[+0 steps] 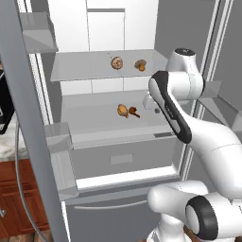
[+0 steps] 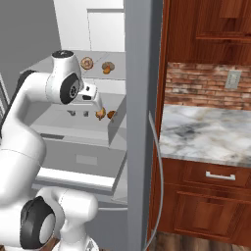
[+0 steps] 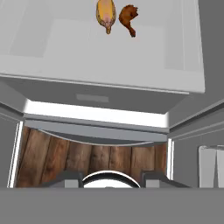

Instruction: Place one mushroom and one chicken drumstick in each tupperware on the nearby counter, to pack two identical lunches.

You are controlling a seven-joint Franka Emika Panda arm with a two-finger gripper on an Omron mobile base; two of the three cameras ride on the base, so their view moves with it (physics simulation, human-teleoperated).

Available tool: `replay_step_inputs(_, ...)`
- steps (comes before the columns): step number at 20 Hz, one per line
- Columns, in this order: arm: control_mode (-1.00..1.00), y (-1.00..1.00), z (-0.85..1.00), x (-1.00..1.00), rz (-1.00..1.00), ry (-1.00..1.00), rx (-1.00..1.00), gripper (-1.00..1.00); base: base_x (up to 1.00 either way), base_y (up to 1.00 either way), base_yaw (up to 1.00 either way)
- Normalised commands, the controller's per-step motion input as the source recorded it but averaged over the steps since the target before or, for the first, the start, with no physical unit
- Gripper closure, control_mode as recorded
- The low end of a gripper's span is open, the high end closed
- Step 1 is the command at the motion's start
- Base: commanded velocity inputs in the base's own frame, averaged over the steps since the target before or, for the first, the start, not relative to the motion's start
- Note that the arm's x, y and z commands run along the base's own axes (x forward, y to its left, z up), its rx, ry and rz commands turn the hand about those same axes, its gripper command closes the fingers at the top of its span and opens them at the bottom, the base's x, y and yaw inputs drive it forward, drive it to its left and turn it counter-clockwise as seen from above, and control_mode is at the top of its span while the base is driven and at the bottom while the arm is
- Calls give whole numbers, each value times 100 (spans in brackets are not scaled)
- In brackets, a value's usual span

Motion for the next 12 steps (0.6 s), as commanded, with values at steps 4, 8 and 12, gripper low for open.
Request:
replay_step_inputs(4,-100,12,0,-1,0,-7,0,-100,0,0,0)
replay_step_inputs(8,-100,26,0,-8,0,-24,0,-100,0,0,0)
replay_step_inputs(12,-100,25,15,-8,0,-32,0,-100,0,0,0)
